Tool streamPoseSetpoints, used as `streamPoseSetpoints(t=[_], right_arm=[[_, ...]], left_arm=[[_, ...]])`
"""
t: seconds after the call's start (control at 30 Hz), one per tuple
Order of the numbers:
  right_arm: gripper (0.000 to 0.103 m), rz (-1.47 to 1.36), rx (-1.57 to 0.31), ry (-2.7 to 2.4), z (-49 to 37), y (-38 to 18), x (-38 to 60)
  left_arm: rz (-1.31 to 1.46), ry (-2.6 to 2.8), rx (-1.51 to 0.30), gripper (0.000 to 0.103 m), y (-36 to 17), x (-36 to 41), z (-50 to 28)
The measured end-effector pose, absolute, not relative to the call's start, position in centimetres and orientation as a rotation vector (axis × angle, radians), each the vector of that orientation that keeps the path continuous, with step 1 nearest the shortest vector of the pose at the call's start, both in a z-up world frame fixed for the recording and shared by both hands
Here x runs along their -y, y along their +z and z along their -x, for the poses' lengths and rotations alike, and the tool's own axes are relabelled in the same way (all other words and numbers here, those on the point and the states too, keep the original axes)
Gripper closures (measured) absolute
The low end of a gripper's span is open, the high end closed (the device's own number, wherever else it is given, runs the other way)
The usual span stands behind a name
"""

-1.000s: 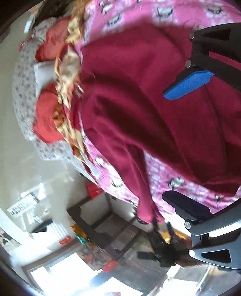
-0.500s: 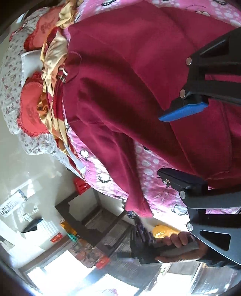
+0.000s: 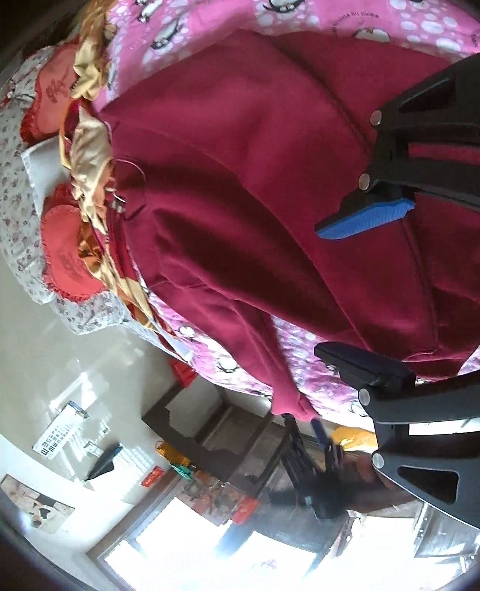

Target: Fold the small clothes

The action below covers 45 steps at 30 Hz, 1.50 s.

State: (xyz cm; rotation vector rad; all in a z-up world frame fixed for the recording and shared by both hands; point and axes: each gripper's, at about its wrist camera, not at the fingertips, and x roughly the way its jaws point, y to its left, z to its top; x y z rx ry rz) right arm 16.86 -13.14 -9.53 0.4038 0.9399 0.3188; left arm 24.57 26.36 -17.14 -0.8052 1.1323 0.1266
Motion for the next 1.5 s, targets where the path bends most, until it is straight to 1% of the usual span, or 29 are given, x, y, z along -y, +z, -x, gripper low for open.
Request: streamPoseSetpoints(t=[0.03,0.17,0.2,0.23,0.27,0.3,0.37,0.4,0.5,0.53,0.6,0.67,0.73,0.83,0.93,1.03,1.1,1.13,1.2,1.37,1.43,1.47,1.5], right_arm=[[0.038,-0.401,-0.942,0.323,-17.0,-9.7,13.0],[0.038,-0.389,-0.955,0.349,-17.8,-10.5,12.4],[0.038,-0.388,-0.959,0.356,-18.0,-10.8,12.2],[0.038,-0.387,-0.964,0.36,-18.3,-11.0,12.2],[0.038,-0.384,-0.968,0.359,-18.5,-11.1,12.1],[0.038,-0.382,-0.968,0.358,-18.6,-11.2,12.1],[0.038,-0.383,-0.962,0.357,-18.6,-11.1,12.3],[0.038,-0.385,-0.957,0.354,-18.6,-11.0,12.6],[0.038,-0.394,-0.938,0.343,-18.1,-10.5,13.7],[0.038,-0.399,-0.932,0.336,-17.9,-10.3,14.1],[0.038,-0.413,-0.915,0.319,-17.2,-9.8,15.3],[0.038,-0.431,-0.898,0.297,-16.4,-9.3,16.7],[0.038,-0.452,-0.885,0.277,-15.5,-9.1,18.0],[0.038,-0.497,-0.873,0.245,-14.2,-9.5,20.5],[0.038,-0.581,-0.881,0.23,-13.7,-10.8,23.2],[0.038,-0.66,-0.893,0.22,-13.6,-12.4,25.4],[0.038,-0.722,-0.908,0.22,-13.5,-13.7,27.1],[0.038,-0.731,-0.912,0.222,-13.5,-13.9,27.4],[0.037,-0.734,-0.93,0.218,-13.4,-14.5,28.0],[0.035,-0.72,-0.946,0.281,-13.6,-14.9,27.2],[0.034,-0.702,-0.964,0.302,-13.9,-14.9,26.2],[0.034,-0.688,-0.976,0.311,-13.9,-15.0,25.7],[0.034,-0.668,-0.997,0.326,-13.8,-15.1,24.9]], left_arm=[[0.844,0.134,-1.121,0.04,-17.6,-27.1,-24.8],[0.924,0.168,-1.062,0.04,-18.3,-29.0,-26.7],[0.953,0.176,-1.074,0.043,-18.9,-29.3,-27.6],[0.975,0.188,-1.085,0.051,-19.3,-29.5,-28.2],[0.959,0.235,-1.094,0.08,-19.3,-29.5,-28.7],[0.931,0.261,-1.102,0.091,-19.0,-29.4,-29.0],[0.91,0.255,-1.092,0.094,-17.9,-29.0,-29.0],[0.844,0.275,-1.057,0.094,-16.3,-28.4,-28.5],[0.619,0.234,-0.903,0.094,-10.2,-24.5,-26.6],[0.501,0.188,-0.822,0.094,-6.9,-21.8,-25.2],[0.349,0.104,-0.725,0.094,-3.2,-17.4,-22.9],[0.148,-0.023,-0.643,0.094,-0.2,-11.5,-19.8],[0.025,-0.134,-0.615,0.094,0.5,-7.0,-17.4],[-0.141,-0.306,-0.651,0.094,-1.7,-0.4,-14.7],[-0.252,-0.427,-0.736,0.094,-6.8,4.3,-13.4],[-0.341,-0.51,-0.873,0.094,-11.6,6.7,-12.1],[-0.39,-0.535,-0.945,0.092,-14.2,6.7,-11.0],[-0.407,-0.54,-0.952,0.091,-14.7,6.4,-10.4],[-0.391,-0.564,-0.967,0.084,-14.9,4.9,-9.2],[-0.277,-0.558,-0.994,0.083,-13.0,1.2,-9.2],[-0.22,-0.534,-0.991,0.068,-12.3,-0.2,-9.6],[-0.182,-0.507,-1.01,0.051,-12.2,-1.2,-10.5],[-0.153,-0.487,-1.021,0.044,-12.4,-1.8,-11.4]])
